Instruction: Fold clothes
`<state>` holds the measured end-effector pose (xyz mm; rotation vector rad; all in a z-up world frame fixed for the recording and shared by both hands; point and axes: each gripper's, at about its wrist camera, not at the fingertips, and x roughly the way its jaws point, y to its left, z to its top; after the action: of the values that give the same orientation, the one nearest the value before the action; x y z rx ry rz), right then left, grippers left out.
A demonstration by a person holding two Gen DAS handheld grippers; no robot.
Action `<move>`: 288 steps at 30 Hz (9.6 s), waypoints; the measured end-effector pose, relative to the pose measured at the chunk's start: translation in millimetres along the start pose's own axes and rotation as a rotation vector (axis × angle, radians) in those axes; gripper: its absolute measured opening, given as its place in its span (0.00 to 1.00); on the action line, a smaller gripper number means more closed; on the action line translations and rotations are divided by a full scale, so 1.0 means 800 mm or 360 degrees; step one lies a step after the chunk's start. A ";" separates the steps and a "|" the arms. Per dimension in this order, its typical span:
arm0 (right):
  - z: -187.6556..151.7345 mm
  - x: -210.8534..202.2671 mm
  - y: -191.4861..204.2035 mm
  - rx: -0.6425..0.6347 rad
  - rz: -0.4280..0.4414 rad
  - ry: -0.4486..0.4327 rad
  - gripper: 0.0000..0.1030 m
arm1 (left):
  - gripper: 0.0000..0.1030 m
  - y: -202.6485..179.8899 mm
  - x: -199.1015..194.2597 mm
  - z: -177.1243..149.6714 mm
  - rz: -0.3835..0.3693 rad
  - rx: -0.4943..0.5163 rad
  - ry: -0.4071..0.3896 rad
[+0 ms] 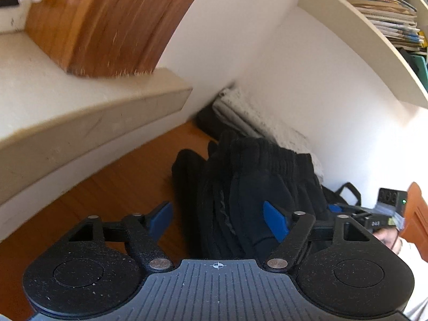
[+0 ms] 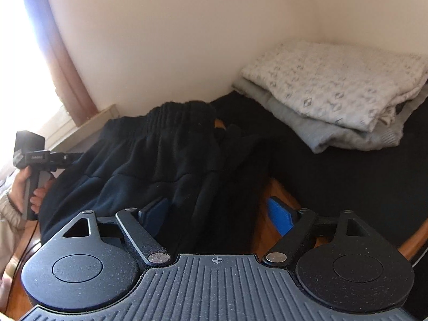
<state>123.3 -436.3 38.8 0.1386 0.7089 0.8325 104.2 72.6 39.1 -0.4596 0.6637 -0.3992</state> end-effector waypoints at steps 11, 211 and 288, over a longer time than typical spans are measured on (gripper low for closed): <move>-0.002 0.010 -0.013 0.0068 0.0045 -0.0013 0.83 | 0.82 -0.006 -0.005 0.006 -0.0078 -0.0015 -0.0068; -0.025 0.173 0.189 0.0229 -0.1229 -0.0118 1.00 | 1.00 -0.092 0.072 -0.068 0.0724 0.0584 0.0083; -0.024 0.174 0.188 0.0219 -0.1219 -0.0113 1.00 | 1.00 -0.093 0.068 -0.068 0.0719 0.0587 0.0086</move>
<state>80.6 -237.6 8.6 0.0120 0.6791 0.0467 92.1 -30.2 13.8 0.0561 0.7057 -0.0986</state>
